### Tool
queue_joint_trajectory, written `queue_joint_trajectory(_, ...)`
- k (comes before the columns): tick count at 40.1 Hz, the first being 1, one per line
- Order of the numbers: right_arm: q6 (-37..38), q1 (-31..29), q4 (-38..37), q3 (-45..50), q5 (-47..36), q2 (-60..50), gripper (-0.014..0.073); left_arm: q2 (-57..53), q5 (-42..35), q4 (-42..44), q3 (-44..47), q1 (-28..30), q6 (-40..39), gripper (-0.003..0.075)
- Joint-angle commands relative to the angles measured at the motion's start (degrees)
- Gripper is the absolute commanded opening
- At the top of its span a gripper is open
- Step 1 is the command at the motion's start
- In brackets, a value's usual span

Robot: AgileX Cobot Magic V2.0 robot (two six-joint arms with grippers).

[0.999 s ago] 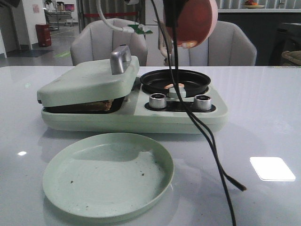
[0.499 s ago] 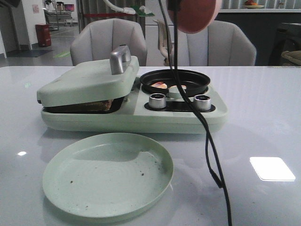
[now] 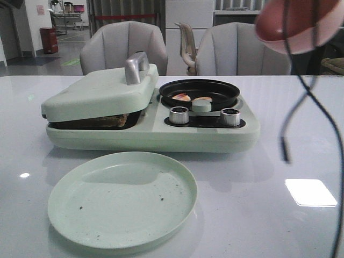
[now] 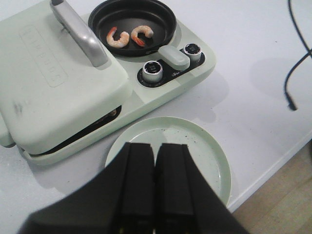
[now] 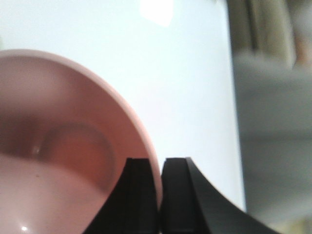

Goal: Make breakfast with bread and shrimp
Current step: 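Lower the empty pink bowl back onto the table and release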

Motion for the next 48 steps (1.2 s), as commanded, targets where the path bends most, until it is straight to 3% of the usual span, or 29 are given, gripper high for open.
queue_joint_trajectory(1,-3.2,-6.6,9.1,6.4,-3.1,-8.0,0.0042,-0.8,-4.3,-1.0,-1.6,-0.3,-0.5,0.0100)
queue_joint_trajectory(13,-18.0,-27.2,39.4,27.8,-15.2,-14.1,0.0042,-0.8,-4.3,-1.0,-1.6,-0.3,-0.5,0.0100)
queue_joint_trajectory(20,-26.6,-31.8,51.6,37.9,-26.1,-13.9,0.0042,-0.8,-4.3,-1.0,-1.6,-0.3,-0.5,0.0100)
queue_joint_trajectory(27,-26.8,-31.6,52.6,43.6,-35.3,-12.2,0.0042,-0.8,-4.3,-1.0,-1.6,-0.3,-0.5,0.0100)
queue_joint_trajectory(38,-26.8,-31.6,52.5,43.9,-36.2,-8.8,0.0070,-0.8,-4.3,-1.0,-1.6,-0.3,-0.5,0.0100)
queue_joint_trajectory(43,-26.8,-31.6,52.3,43.9,-35.9,-8.7,0.0183,-0.8,-4.3,-1.0,-1.6,-0.3,-0.5,0.0100)
queue_joint_trajectory(48,-27.0,-31.6,52.2,43.9,-35.9,-8.7,0.0360,-0.8,-4.3,-1.0,-1.6,-0.3,-0.5,0.0100)
